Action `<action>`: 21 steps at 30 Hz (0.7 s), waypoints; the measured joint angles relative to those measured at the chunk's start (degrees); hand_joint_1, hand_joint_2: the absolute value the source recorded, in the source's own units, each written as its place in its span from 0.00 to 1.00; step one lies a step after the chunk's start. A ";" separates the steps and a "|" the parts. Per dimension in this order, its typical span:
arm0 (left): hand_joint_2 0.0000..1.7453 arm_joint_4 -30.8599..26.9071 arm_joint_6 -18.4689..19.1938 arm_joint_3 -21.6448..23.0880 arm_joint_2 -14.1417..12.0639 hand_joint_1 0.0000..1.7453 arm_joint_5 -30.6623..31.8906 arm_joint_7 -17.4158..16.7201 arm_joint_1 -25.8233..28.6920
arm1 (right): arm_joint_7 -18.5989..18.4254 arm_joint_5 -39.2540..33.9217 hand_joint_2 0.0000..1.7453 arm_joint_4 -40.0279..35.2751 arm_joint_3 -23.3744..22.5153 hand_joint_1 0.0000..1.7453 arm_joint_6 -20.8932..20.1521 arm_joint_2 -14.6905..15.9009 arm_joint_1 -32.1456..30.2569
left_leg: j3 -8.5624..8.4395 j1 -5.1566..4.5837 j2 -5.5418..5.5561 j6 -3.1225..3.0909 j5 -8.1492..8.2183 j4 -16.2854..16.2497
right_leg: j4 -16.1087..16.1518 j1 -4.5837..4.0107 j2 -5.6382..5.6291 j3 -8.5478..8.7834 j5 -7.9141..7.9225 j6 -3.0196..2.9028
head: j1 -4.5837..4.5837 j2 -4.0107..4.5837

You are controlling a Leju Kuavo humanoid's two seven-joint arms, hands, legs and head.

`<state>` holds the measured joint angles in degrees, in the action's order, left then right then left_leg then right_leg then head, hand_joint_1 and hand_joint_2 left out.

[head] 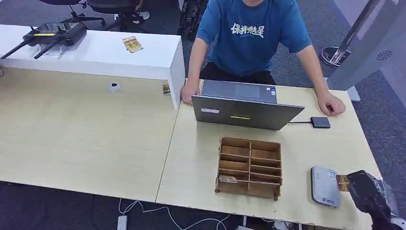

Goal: Pass the card to the sensor for recognition and then transmit it.

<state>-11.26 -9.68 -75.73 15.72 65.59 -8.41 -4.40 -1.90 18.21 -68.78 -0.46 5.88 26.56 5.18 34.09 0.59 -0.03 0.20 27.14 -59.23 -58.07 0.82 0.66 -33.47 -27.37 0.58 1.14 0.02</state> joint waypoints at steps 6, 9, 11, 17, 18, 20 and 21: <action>0.00 0.00 0.00 0.00 0.02 0.00 0.20 -0.02 -0.01 | -0.33 0.48 1.00 0.65 0.48 1.00 -0.55 -0.02 -0.30 | 0.00 0.00 0.00 0.00 0.00 0.00 | 0.00 0.00 -0.01 0.00 0.00 0.00 | 0.00 0.00; 0.00 0.00 0.00 0.00 0.02 0.00 0.24 -0.02 -0.01 | -0.33 0.50 1.00 0.81 0.74 1.00 -0.55 -0.18 -0.30 | 0.00 0.00 -0.01 0.00 0.00 0.00 | 0.00 -0.01 -0.01 0.00 0.00 0.00 | 0.00 0.00; 0.00 0.00 0.00 0.00 0.02 0.00 0.37 -0.02 -0.01 | -0.33 0.52 1.00 0.81 0.94 1.00 -0.63 -0.39 -0.28 | 0.00 0.00 0.00 0.00 0.00 0.00 | 0.00 -0.01 0.00 0.01 0.00 0.00 | 0.00 0.00; 0.00 0.00 0.00 0.00 0.02 0.00 0.48 -0.02 -0.01 | -0.33 0.52 1.00 0.85 1.73 1.00 -0.66 -1.29 -0.16 | -0.01 0.01 0.00 0.00 0.00 0.00 | 0.00 -0.02 0.00 0.02 0.00 0.00 | 0.00 0.00; 0.00 0.00 0.00 0.00 0.02 0.00 0.50 -0.04 -0.02 | -0.33 0.55 1.00 0.85 1.88 1.00 -0.66 -1.51 -0.14 | -0.01 0.01 0.00 0.00 0.00 0.00 | 0.00 -0.02 0.00 0.02 0.00 0.00 | -0.02 0.00; 0.00 0.00 0.00 0.00 0.02 0.00 0.57 -0.04 -0.02 | -0.33 0.57 1.00 0.90 2.03 1.00 -0.70 -1.86 -0.05 | -0.01 0.01 0.00 0.00 0.00 0.00 | 0.00 -0.02 0.00 0.03 0.00 0.00 | 0.00 0.00; 0.00 0.00 0.02 0.00 0.02 0.00 0.59 -0.02 -0.02 | -0.33 0.57 1.00 0.94 2.21 1.00 -0.72 -2.05 0.05 | -0.01 0.01 0.00 0.00 0.00 0.00 | 0.00 -0.02 0.00 0.03 0.00 0.00 | 0.00 0.00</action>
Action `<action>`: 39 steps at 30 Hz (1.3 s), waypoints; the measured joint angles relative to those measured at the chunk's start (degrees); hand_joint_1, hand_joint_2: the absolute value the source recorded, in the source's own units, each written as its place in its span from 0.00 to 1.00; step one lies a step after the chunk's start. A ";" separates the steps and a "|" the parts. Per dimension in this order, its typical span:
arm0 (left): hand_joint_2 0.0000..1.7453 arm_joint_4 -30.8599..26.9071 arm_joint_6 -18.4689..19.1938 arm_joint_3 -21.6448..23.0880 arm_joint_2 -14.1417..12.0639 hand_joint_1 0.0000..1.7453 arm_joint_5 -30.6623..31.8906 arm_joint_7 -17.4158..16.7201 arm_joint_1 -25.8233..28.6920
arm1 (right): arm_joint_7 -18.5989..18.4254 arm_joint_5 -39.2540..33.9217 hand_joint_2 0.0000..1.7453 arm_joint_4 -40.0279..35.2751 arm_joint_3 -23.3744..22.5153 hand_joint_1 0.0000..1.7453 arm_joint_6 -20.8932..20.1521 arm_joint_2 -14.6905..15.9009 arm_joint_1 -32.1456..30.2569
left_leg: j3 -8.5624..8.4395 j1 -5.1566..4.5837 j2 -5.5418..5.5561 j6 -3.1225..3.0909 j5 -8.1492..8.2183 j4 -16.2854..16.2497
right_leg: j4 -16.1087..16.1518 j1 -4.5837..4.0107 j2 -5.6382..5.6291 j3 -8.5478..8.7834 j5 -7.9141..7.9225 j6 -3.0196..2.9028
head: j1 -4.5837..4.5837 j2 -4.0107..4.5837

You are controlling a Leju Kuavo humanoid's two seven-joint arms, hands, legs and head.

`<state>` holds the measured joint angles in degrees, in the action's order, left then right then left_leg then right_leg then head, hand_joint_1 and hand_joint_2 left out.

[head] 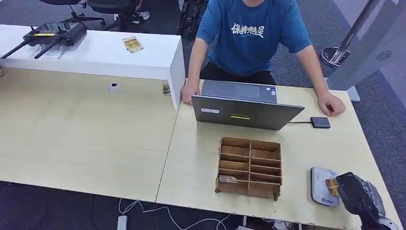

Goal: Pass the card to the sensor for recognition and then transmit it.

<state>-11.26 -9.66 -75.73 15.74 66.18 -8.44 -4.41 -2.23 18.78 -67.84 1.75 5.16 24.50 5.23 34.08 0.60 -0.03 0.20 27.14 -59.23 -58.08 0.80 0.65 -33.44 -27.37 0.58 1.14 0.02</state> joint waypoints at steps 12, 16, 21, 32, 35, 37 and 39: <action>0.00 0.00 0.00 0.00 0.00 0.00 0.11 0.00 0.01 | 0.00 0.04 1.00 0.42 0.61 1.00 -0.02 -0.98 0.40 | 0.00 0.00 0.00 0.00 0.00 0.00 | 0.00 0.00 0.00 0.00 0.00 0.00 | 0.00 0.00; 0.00 0.00 0.02 0.00 0.00 0.00 0.17 -0.02 0.01 | 0.00 0.04 1.00 0.44 0.79 1.00 -0.02 -1.03 0.41 | 0.00 0.00 0.00 0.00 0.00 0.00 | 0.00 -0.01 0.00 0.00 0.00 0.00 | -0.02 0.00; 0.00 0.00 0.02 0.00 0.00 0.00 0.35 -0.02 0.01 | -0.17 0.07 1.00 0.48 0.96 1.00 -0.07 -1.03 0.48 | 0.00 0.00 0.00 0.00 0.00 0.00 | 0.00 -0.01 0.00 0.00 0.00 0.00 | 0.00 0.00; 0.00 0.00 0.02 0.00 -0.02 0.00 0.85 -0.50 0.01 | -2.14 0.94 1.00 1.05 2.03 1.00 -0.70 -1.03 1.10 | -0.02 0.00 0.00 0.00 0.00 0.00 | 0.00 -0.01 -0.01 0.00 0.00 0.00 | 0.00 0.00; 0.00 0.00 0.02 0.00 -0.02 0.00 0.85 -0.57 0.01 | -2.23 0.96 1.00 1.27 2.38 1.00 -0.79 -1.01 1.24 | -0.02 0.00 -0.01 0.00 0.00 0.00 | 0.00 -0.02 -0.01 0.00 0.00 0.00 | 0.00 0.00; 0.00 0.00 0.02 0.00 -0.02 0.00 0.85 -0.57 0.00 | -2.23 1.01 1.00 1.38 2.49 1.00 -0.79 -1.01 1.32 | -0.02 0.00 -0.01 0.00 0.00 0.00 | 0.00 -0.02 -0.01 0.00 0.00 0.00 | 0.00 0.00; 0.00 0.00 0.02 0.00 -0.04 0.00 0.85 -0.57 0.00 | -2.23 1.01 1.00 1.51 2.54 1.00 -0.83 -1.03 1.37 | -0.02 0.00 -0.01 0.00 0.00 0.00 | 0.00 -0.02 -0.01 0.00 0.00 0.00 | 0.00 0.00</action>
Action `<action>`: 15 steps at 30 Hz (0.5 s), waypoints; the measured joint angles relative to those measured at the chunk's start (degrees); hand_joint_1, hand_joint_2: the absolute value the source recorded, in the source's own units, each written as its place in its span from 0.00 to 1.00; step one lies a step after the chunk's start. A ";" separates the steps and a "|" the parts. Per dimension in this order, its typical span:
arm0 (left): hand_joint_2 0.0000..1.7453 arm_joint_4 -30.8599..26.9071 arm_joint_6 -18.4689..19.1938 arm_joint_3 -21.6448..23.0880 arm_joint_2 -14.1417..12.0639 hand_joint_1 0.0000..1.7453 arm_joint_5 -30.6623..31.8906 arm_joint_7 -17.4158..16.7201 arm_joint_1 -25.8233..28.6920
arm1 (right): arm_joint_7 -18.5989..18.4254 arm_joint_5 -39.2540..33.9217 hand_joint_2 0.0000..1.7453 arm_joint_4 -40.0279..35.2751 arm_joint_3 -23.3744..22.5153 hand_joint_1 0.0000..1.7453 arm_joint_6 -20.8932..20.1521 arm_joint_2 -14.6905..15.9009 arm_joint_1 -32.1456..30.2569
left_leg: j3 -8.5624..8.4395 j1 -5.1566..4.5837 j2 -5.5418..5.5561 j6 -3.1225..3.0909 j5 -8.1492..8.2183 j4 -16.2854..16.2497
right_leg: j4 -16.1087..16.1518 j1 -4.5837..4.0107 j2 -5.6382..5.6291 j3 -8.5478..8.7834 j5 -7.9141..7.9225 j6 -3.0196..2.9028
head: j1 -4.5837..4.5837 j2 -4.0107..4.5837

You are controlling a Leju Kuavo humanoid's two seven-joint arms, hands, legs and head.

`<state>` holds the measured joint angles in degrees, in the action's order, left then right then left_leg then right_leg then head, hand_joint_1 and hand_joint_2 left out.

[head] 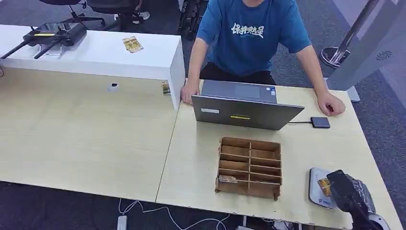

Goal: Pass the card to the sensor for recognition and then transmit it.

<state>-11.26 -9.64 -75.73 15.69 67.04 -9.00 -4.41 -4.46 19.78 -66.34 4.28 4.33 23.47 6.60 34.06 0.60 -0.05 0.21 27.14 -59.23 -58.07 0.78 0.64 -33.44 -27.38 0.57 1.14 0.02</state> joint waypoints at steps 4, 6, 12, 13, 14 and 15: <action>0.00 0.00 0.00 0.00 -0.02 0.00 0.02 0.00 0.00 | -0.02 0.02 1.00 0.17 0.04 1.00 -0.02 0.02 0.06 | 0.00 0.00 0.00 0.00 0.00 0.00 | 0.00 0.00 0.00 0.01 0.00 0.00 | 0.00 0.00; 0.00 0.00 0.00 0.00 -0.02 0.00 0.04 -0.02 0.00 | -0.28 0.11 1.00 0.26 0.11 1.00 -0.07 0.02 0.11 | -0.01 0.00 0.00 0.00 0.00 0.00 | 0.00 0.00 0.00 0.01 0.00 0.00 | 0.00 0.00; 0.00 0.00 0.02 0.00 -0.07 0.00 0.17 -0.04 0.00 | -1.22 0.72 1.00 0.44 0.74 1.00 -0.65 0.24 0.34 | -0.02 0.00 0.00 0.00 0.00 0.00 | 0.00 0.00 0.00 0.01 0.00 0.00 | 0.00 0.00; 0.00 0.00 0.02 0.00 -0.07 0.00 0.20 -0.04 0.00 | -1.44 0.77 1.00 0.48 0.87 1.00 -0.72 0.33 0.34 | -0.02 0.00 0.00 0.00 0.00 0.00 | 0.00 0.00 0.00 0.01 0.00 0.00 | 0.00 0.00; 0.00 0.00 0.02 0.00 -0.07 0.00 0.20 -0.04 0.00 | -1.49 0.79 1.00 0.50 0.98 1.00 -0.79 0.39 0.34 | -0.02 0.00 0.00 0.00 0.00 0.00 | 0.00 0.00 0.00 0.01 0.00 0.00 | 0.00 0.00; 0.00 0.00 0.02 0.00 -0.09 0.00 0.20 -0.07 0.00 | -1.55 0.79 1.00 0.55 1.09 1.00 -0.81 0.48 0.34 | -0.02 0.00 0.00 0.00 0.00 0.00 | 0.00 0.00 0.00 0.01 0.00 0.00 | -0.02 0.00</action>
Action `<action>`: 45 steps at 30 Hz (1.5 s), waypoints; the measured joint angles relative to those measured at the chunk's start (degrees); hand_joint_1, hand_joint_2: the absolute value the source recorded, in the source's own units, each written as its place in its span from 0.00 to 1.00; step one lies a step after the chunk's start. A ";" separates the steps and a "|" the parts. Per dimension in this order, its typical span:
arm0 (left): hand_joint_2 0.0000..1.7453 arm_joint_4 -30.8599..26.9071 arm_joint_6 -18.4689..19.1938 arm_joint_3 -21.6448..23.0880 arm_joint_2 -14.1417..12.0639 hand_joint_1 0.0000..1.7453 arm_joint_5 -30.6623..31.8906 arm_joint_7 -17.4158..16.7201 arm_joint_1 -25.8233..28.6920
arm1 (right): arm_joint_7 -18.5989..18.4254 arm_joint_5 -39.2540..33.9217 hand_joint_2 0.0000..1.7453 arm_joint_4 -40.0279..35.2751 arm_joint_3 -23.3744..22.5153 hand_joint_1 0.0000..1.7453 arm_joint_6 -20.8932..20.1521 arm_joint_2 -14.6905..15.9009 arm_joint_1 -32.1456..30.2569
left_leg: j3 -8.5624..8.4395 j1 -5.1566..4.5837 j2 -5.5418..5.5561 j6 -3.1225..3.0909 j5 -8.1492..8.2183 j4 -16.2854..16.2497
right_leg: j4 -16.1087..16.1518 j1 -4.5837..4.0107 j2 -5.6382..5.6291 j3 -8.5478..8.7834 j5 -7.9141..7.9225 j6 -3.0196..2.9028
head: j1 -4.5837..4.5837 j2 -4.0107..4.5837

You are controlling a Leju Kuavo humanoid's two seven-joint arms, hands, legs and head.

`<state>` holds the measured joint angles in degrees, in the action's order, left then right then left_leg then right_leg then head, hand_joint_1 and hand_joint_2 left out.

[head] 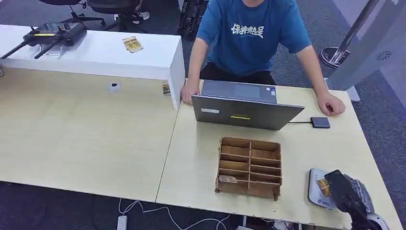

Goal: Pass the card to the sensor for recognition and then transmit it.

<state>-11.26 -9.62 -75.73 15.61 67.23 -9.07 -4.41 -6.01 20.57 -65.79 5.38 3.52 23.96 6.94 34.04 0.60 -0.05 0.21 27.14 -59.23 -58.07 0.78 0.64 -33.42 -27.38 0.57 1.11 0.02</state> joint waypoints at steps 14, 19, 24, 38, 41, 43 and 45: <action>0.00 0.00 0.00 0.00 -0.09 0.00 0.18 -0.02 0.00 | -0.72 0.37 1.00 0.13 0.46 1.00 -1.16 0.63 -0.05 | -0.01 0.00 0.00 0.00 0.00 0.00 | 0.00 0.00 -0.01 0.00 0.00 0.00 | 0.04 0.00; 0.00 0.00 0.00 0.00 -0.09 0.00 0.39 -0.13 0.00 | -1.25 0.57 1.00 0.31 0.90 1.00 -1.62 1.16 0.00 | -0.10 0.01 -0.01 0.00 0.00 0.00 | 0.02 0.00 0.00 0.11 0.00 0.00 | 0.02 0.00; 0.00 0.00 0.00 0.00 -0.09 0.00 0.50 -0.13 0.00 | -1.36 0.70 1.00 0.31 1.18 1.00 -1.77 1.40 0.01 | -0.14 0.01 -0.01 0.00 0.00 0.00 | 0.03 0.00 0.00 0.14 0.00 0.00 | 0.02 0.00; 0.00 0.00 0.00 0.00 -0.09 0.00 0.42 -0.18 0.00 | -0.01 0.49 1.00 0.28 1.42 1.00 -0.54 1.97 -0.11 | -0.16 0.01 -0.01 -0.01 0.00 0.00 | 0.03 0.01 0.00 0.18 0.00 0.00 | 0.00 0.00; 0.00 0.00 0.00 0.00 -0.09 0.00 -0.04 0.18 0.01 | 2.71 -0.61 1.00 -0.97 1.42 1.00 1.58 1.86 -0.46 | -0.14 0.00 -0.01 0.00 0.00 0.00 | 0.02 0.01 -0.01 0.16 0.01 0.00 | 0.02 0.00; 0.00 0.00 0.00 0.00 -0.09 0.00 -0.22 0.44 0.00 | 3.83 -1.38 1.00 -2.69 1.42 1.00 2.62 1.66 -0.50 | -0.14 0.00 -0.02 0.00 0.00 0.00 | 0.02 0.01 -0.03 0.14 0.01 0.00 | 0.02 0.00; 0.00 0.00 0.00 0.00 -0.07 0.00 -0.31 0.68 0.02 | 4.07 -1.79 1.00 -3.85 1.42 1.00 2.91 1.64 -0.55 | -0.13 0.00 0.01 0.00 0.00 0.00 | 0.02 0.00 0.00 0.14 0.01 0.00 | 0.02 0.00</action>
<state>-11.26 -9.62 -75.73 15.54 66.93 -8.39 -4.39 -1.95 18.77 -69.64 6.80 6.43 25.59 6.39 33.91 0.60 -0.04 0.21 27.14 -59.23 -58.05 0.78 0.64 -33.29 -27.37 0.57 1.14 0.02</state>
